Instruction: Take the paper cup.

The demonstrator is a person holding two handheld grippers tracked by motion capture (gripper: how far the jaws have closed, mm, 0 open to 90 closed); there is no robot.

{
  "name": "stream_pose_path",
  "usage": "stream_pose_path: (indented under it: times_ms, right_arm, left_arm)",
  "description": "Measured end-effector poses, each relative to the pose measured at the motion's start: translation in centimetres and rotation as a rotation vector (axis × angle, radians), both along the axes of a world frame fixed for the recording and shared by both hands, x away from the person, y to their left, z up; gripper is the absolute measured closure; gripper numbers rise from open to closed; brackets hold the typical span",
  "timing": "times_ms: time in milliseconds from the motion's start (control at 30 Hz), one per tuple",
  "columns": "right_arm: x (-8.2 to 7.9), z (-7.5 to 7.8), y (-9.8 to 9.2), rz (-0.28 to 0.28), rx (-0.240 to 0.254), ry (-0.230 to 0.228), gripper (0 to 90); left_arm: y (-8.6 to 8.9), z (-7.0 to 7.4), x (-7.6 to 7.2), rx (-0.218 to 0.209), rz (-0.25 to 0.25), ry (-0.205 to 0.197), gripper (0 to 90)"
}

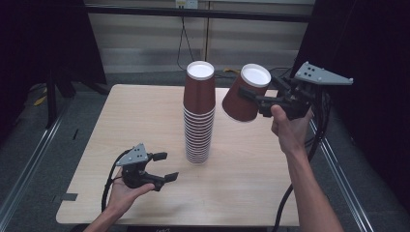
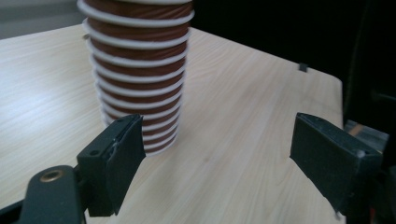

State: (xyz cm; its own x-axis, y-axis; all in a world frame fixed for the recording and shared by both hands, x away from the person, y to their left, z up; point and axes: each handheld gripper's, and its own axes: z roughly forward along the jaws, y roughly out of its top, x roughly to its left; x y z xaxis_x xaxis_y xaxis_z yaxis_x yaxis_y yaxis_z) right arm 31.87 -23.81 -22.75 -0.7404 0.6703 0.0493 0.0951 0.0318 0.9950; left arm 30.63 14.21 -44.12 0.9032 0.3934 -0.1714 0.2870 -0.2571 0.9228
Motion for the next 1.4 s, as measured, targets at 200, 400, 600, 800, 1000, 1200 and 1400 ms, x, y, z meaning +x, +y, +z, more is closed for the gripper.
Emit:
stream_pose_path:
  times_ms: [200, 400, 600, 800, 1000, 1200, 1400]
  right_arm:
    - [-0.5, -1.5, 0.1, 0.016, -0.013, 0.025, 24.0]
    - [-1.0, -3.7, 0.3, 0.036, -0.026, 0.062, 23.9]
    - [-1.4, -5.2, 0.6, 0.056, -0.037, 0.088, 24.0]
    - [-1.6, -7.3, 1.1, 0.077, -0.044, 0.126, 24.0]
    - [-1.7, -9.7, 2.4, 0.125, -0.047, 0.160, 23.9]
    - [-1.8, -10.8, 3.4, 0.152, -0.053, 0.171, 23.9]
    - [-1.9, -11.5, 4.0, 0.166, -0.044, 0.180, 24.0]
  left_arm:
    - [-1.9, 1.3, 0.4, -0.027, -0.037, -0.033, 16.0]
    - [-2.9, 2.3, 0.4, -0.060, -0.059, -0.054, 16.0]
    - [-3.6, 3.2, 0.4, -0.057, -0.078, -0.096, 16.0]
    - [-4.4, 3.9, 0.4, -0.062, -0.102, -0.113, 15.9]
    - [-5.2, 4.5, 0.4, -0.062, -0.134, -0.119, 15.8]
    - [-5.8, 4.4, 0.3, -0.065, -0.141, -0.120, 15.8]
    - [-6.1, 3.7, 0.1, -0.066, -0.153, -0.118, 15.9]
